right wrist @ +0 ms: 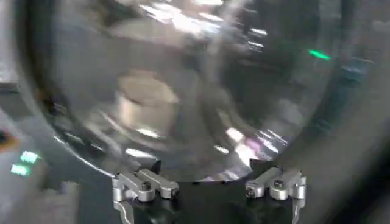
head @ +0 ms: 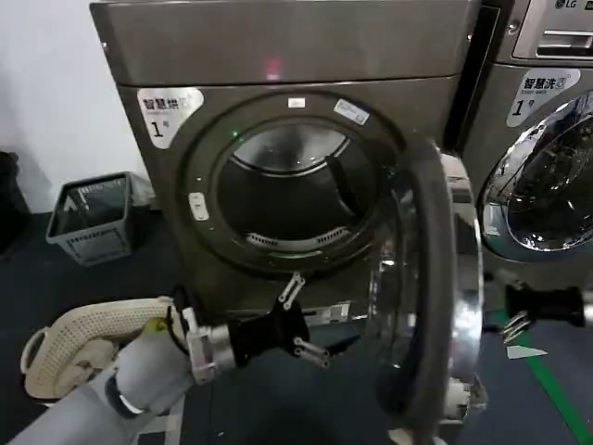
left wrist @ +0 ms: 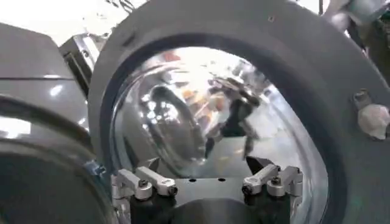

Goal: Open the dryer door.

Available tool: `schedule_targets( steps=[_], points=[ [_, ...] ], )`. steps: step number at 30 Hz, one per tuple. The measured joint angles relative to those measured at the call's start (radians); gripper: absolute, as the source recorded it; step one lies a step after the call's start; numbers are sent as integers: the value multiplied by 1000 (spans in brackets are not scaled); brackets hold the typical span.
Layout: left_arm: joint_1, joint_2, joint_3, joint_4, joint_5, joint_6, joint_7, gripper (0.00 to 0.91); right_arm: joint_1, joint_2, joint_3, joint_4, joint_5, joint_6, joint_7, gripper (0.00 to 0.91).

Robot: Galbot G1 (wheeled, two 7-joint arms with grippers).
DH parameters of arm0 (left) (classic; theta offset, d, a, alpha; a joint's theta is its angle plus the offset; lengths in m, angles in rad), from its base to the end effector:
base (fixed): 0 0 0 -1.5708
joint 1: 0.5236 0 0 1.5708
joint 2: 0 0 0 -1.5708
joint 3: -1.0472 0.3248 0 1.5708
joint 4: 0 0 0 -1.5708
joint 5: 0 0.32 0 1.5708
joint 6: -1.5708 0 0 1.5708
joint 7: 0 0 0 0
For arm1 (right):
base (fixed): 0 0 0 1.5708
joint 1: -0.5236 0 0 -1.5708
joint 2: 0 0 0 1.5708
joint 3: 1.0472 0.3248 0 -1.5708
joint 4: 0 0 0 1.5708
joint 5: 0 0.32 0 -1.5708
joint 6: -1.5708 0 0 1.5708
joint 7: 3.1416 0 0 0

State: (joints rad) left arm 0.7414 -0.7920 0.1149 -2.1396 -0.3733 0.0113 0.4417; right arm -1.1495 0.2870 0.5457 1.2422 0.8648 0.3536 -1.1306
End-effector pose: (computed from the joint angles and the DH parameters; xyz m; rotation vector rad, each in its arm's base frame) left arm 0.2731 -0.0073 -0.1459 1.6167 2.2590 0.5653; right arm 0.2895 -0.4125 -0.1451 1.2982 -2.6005 0.6709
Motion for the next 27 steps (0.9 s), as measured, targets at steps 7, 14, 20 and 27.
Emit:
schedule_targets(
  steps=[7,14,20,27],
  points=[
    [-26,-32,33,12,9,1,-1,907,-171,79,256,-204,-30,12,50,907],
    [-64,-77,81,38,10,4,-2,907,-402,184,550,-300,-42,5,135,907],
    [-112,-127,142,71,10,4,-2,907,-574,297,773,-282,-67,-1,175,907],
    [-168,-196,210,110,11,3,-2,907,-724,418,956,-242,-105,2,242,907]
  ],
)
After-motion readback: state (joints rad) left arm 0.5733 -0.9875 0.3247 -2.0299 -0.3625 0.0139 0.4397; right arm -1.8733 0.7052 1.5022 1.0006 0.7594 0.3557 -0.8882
